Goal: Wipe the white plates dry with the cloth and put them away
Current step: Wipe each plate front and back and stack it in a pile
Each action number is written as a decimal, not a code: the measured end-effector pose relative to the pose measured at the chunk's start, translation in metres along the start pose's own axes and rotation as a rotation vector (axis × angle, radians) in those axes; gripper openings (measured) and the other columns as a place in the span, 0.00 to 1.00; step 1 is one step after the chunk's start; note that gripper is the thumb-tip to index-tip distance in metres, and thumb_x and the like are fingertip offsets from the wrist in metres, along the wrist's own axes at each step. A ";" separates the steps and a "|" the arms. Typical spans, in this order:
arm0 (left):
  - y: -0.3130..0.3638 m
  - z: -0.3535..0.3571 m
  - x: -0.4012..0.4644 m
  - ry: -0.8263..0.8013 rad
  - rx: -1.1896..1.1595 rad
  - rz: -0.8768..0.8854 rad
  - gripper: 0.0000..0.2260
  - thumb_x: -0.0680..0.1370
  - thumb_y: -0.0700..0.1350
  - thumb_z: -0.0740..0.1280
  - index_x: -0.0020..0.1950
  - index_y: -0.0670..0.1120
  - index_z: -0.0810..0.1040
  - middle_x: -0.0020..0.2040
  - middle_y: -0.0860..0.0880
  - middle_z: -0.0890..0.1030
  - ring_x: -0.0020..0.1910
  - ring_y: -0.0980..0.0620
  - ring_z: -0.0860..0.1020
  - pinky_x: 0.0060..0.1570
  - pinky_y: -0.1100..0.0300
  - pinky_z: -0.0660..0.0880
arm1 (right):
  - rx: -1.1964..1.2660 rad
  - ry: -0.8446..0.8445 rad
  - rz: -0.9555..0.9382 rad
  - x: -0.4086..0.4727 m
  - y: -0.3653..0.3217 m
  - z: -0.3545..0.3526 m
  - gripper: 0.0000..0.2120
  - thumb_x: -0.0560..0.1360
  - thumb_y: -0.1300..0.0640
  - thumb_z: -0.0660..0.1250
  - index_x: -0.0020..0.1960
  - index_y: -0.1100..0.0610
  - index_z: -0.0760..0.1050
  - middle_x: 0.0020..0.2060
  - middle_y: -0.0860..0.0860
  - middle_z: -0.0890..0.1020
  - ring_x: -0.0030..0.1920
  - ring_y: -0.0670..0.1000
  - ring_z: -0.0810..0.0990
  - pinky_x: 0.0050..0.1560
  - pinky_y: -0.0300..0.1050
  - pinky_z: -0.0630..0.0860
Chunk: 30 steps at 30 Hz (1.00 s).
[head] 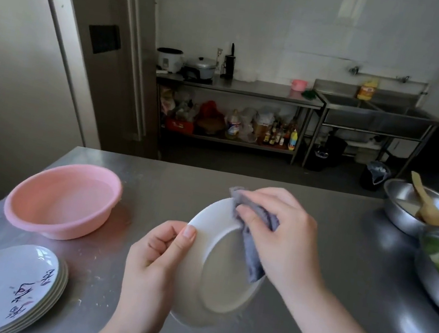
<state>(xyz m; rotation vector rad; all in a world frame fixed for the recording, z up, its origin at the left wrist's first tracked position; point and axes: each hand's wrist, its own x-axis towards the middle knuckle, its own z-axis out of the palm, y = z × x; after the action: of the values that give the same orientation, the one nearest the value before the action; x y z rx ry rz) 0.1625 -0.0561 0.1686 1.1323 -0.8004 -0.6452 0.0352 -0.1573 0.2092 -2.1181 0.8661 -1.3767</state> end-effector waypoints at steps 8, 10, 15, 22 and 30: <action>0.001 0.003 -0.002 0.004 -0.097 -0.063 0.11 0.73 0.50 0.67 0.41 0.43 0.83 0.35 0.45 0.82 0.32 0.52 0.77 0.31 0.65 0.73 | -0.038 -0.057 -0.148 -0.008 -0.005 0.006 0.11 0.70 0.61 0.73 0.50 0.51 0.84 0.46 0.42 0.80 0.50 0.44 0.77 0.53 0.33 0.71; 0.001 0.002 -0.002 0.050 -0.111 -0.064 0.12 0.73 0.51 0.68 0.40 0.43 0.82 0.35 0.46 0.81 0.32 0.52 0.76 0.30 0.65 0.73 | 0.017 0.009 0.021 -0.003 0.004 0.002 0.10 0.71 0.63 0.72 0.49 0.52 0.84 0.46 0.41 0.81 0.50 0.43 0.78 0.52 0.32 0.71; 0.000 -0.002 -0.001 0.127 -0.175 -0.135 0.10 0.74 0.50 0.70 0.38 0.44 0.81 0.36 0.44 0.80 0.33 0.49 0.75 0.31 0.61 0.72 | -0.083 0.036 -0.033 -0.023 0.002 0.013 0.12 0.70 0.64 0.73 0.51 0.53 0.84 0.46 0.43 0.81 0.49 0.44 0.77 0.52 0.30 0.70; 0.006 -0.005 0.007 0.079 -0.107 -0.068 0.10 0.72 0.50 0.71 0.39 0.43 0.82 0.35 0.45 0.82 0.31 0.53 0.76 0.30 0.65 0.74 | -0.026 -0.092 -0.036 -0.012 -0.003 0.004 0.13 0.69 0.66 0.74 0.50 0.53 0.85 0.45 0.43 0.80 0.50 0.44 0.76 0.53 0.31 0.70; -0.003 0.002 0.004 0.134 -0.262 -0.196 0.10 0.78 0.45 0.67 0.42 0.40 0.81 0.40 0.40 0.81 0.40 0.47 0.78 0.39 0.58 0.74 | -0.184 -0.068 -0.257 -0.035 -0.016 0.026 0.12 0.69 0.65 0.72 0.51 0.56 0.84 0.45 0.49 0.81 0.48 0.52 0.77 0.50 0.43 0.75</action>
<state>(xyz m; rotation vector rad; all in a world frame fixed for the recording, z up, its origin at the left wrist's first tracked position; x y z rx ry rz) 0.1625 -0.0611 0.1671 1.0082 -0.4779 -0.8030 0.0526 -0.1197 0.1880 -2.4739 0.7386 -1.3835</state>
